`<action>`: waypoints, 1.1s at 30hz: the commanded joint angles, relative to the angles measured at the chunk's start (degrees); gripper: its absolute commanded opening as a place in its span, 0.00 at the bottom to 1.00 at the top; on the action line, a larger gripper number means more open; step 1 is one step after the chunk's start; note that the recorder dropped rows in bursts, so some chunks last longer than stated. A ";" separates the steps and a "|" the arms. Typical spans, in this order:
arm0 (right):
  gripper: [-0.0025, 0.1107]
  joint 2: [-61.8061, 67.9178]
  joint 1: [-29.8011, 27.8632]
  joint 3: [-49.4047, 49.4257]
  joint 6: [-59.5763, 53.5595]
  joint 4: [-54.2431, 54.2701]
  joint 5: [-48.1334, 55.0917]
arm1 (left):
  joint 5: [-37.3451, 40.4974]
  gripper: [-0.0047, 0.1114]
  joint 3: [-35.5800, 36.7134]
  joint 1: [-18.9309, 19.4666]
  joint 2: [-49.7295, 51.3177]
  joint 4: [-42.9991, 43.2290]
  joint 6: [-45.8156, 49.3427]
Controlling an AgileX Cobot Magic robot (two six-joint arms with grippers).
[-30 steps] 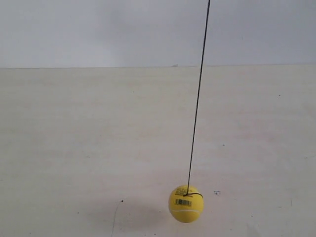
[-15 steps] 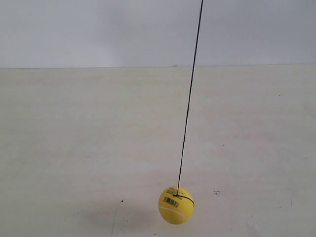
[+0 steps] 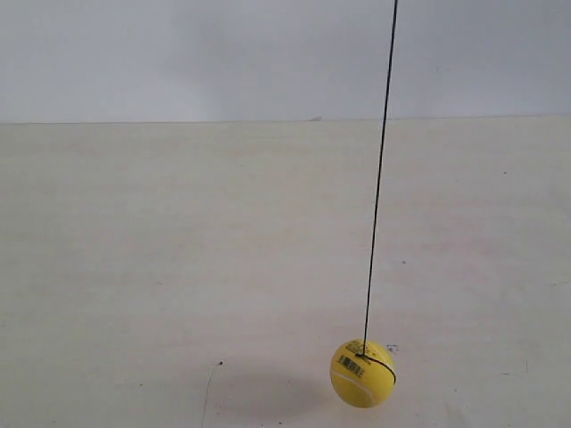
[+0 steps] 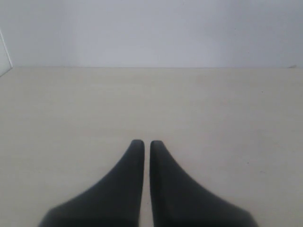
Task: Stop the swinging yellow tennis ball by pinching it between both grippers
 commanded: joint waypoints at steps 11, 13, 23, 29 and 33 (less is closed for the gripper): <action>0.02 -0.34 0.05 0.03 -0.30 0.41 -0.37 | 0.24 0.08 0.23 0.08 -0.20 0.07 0.30; 0.02 -0.34 0.05 0.03 -2.04 0.41 -0.04 | 0.24 0.08 0.23 0.08 -0.20 0.07 0.30; 0.02 -0.90 -0.09 4.59 -16.27 9.65 -0.61 | 0.24 0.08 0.23 0.08 -0.20 0.07 0.30; 0.02 -0.90 -4.22 7.42 -29.80 20.52 -6.56 | 0.24 0.08 0.23 0.08 -0.20 0.06 0.30; 0.02 -0.90 -11.00 7.42 -30.51 24.40 -6.92 | 0.24 0.08 0.23 0.08 -0.20 0.06 0.30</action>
